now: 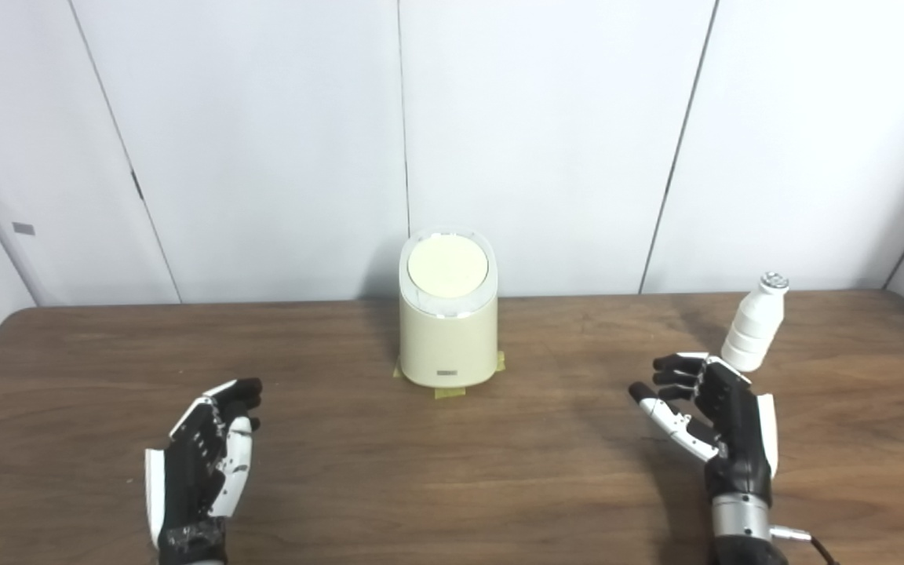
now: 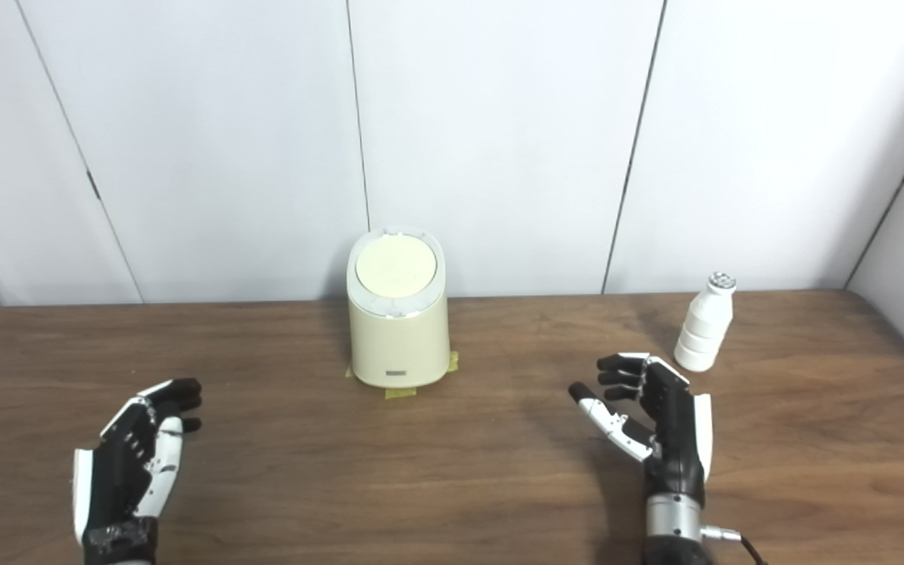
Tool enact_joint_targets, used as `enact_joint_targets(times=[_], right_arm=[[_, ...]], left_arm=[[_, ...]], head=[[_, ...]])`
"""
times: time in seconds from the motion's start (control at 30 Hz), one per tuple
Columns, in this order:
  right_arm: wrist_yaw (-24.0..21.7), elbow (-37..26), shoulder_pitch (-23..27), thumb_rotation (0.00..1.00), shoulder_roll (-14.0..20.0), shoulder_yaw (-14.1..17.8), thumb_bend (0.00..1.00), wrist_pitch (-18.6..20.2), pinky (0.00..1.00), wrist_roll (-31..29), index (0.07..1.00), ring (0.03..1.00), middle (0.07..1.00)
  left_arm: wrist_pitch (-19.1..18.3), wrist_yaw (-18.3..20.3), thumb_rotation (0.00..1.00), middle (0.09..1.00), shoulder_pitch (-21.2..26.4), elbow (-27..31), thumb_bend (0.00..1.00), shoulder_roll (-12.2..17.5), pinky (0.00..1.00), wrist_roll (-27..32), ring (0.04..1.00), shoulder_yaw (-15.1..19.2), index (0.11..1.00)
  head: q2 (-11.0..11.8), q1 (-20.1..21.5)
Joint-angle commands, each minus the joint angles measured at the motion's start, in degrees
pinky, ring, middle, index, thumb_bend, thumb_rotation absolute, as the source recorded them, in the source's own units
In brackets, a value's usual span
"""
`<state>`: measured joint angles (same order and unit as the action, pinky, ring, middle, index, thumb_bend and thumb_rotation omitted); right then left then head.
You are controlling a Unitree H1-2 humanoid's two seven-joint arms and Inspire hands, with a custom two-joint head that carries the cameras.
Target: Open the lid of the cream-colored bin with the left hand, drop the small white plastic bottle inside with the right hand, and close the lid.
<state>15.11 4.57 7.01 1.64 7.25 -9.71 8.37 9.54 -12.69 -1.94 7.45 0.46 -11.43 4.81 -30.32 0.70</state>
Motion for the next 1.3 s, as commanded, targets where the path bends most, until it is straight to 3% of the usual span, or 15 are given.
enact_joint_targets(times=[0.0, 0.13, 0.17, 0.2, 0.37, 0.4, 0.47, 0.53, 0.67, 0.9, 1.1, 1.27], right_arm=[[-0.1, 0.4, 0.2, 0.15, 0.3, 0.3, 0.48, -1.6, 0.49, -0.2, 0.49, 0.565, 0.581], [0.1, 0.9, 0.1, 0.15, 0.5, 0.0, 0.48, -2.3, 0.48, 0.4, 0.49, 0.566, 0.582], [0.1, 0.8, 0.1, 0.15, 0.4, 0.0, 0.48, -2.2, 0.49, 0.3, 0.49, 0.566, 0.581], [0.1, 0.7, 0.1, 0.15, 0.4, 0.0, 0.48, -2.1, 0.49, 0.3, 0.49, 0.566, 0.581], [-0.2, 0.1, 0.1, 0.15, 0.3, 0.0, 0.48, -1.4, 0.49, 0.0, 0.49, 0.566, 0.582], [-0.2, 0.0, 0.1, 0.15, 0.4, 0.0, 0.48, -1.2, 0.49, -0.1, 0.49, 0.566, 0.582], [-0.2, 0.3, 0.3, 0.15, 0.5, 0.1, 0.48, -1.2, 0.49, 0.0, 0.49, 0.566, 0.583], [-0.3, 0.6, 0.4, 0.15, 0.7, 0.2, 0.48, -1.2, 0.49, -0.2, 0.49, 0.568, 0.586], [-0.6, 1.1, 0.4, 0.15, 1.0, 0.1, 0.48, -1.6, 0.48, -0.3, 0.49, 0.562, 0.581], [-0.3, 1.5, 0.4, 0.15, 1.3, 0.1, 0.48, -2.7, 0.48, 0.2, 0.49, 0.556, 0.574], [-0.3, 1.8, 0.6, 0.15, 1.3, -0.3, 0.48, -3.0, 0.48, 0.6, 0.49, 0.557, 0.575], [-0.2, 1.9, 0.6, 0.15, 1.0, -0.2, 0.48, -3.2, 0.48, 0.2, 0.49, 0.555, 0.572]], left_arm=[[-2.1, 0.3, 0.68, 0.754, 1.2, 4.1, 0.3, -0.2, 0.69, -2.0, 0.752, -0.3, 0.728], [-12.8, 3.5, 0.73, 0.844, 4.1, 10.9, 0.5, 0.5, 0.75, -1.9, 0.831, -0.9, 0.824], [-16.4, 4.7, 0.75, 0.916, 5.2, 12.7, 0.64, 0.9, 0.8, -2.1, 0.903, -1.1, 0.905], [-19.0, 5.5, 0.75, 0.942, 5.9, 13.9, 0.69, 1.2, 0.83, -2.3, 0.93, -1.2, 0.934], [-31.3, 8.5, 0.77, 0.997, 11.8, 18.1, 0.79, 2.4, 0.95, -5.3, 0.997, -2.5, 0.997], [-33.3, 9.2, 0.78, 0.999, 13.2, 18.6, 0.79, 2.7, 0.92, -5.9, 0.999, -3.0, 0.999], [-35.8, 10.5, 0.82, 1.0, 15.9, 18.9, 0.78, 3.0, 0.97, -7.5, 1.0, -3.7, 1.0], [-36.4, 12.6, 0.87, 1.0, 19.1, 18.3, 0.81, 2.2, 1.0, -10.2, 1.0, -3.4, 1.0], [-36.5, 18.5, 0.83, 1.0, 24.8, 17.0, 0.85, -0.2, 1.0, -15.8, 1.0, -1.6, 1.0], [-36.5, 30.9, 0.93, 1.0, 34.3, 11.9, 0.89, -6.5, 1.0, -35.3, 1.0, 2.5, 1.0], [-36.5, 29.4, 0.82, 1.0, 38.6, 5.4, 0.85, -7.4, 1.0, -42.6, 1.0, 1.0, 1.0], [-36.4, 27.8, 0.84, 1.0, 41.1, 0.0, 0.87, -7.5, 1.0, -45.8, 1.0, -0.1, 1.0]], head=[[0.0, -0.1], [0.2, -0.1], [0.2, 0.0], [0.2, 0.0], [-0.4, -0.6], [-0.3, -0.9], [-0.4, -1.1], [-0.4, -1.3], [0.1, -2.7], [0.0, -3.7], [0.8, -3.5], [0.7, -3.2]])
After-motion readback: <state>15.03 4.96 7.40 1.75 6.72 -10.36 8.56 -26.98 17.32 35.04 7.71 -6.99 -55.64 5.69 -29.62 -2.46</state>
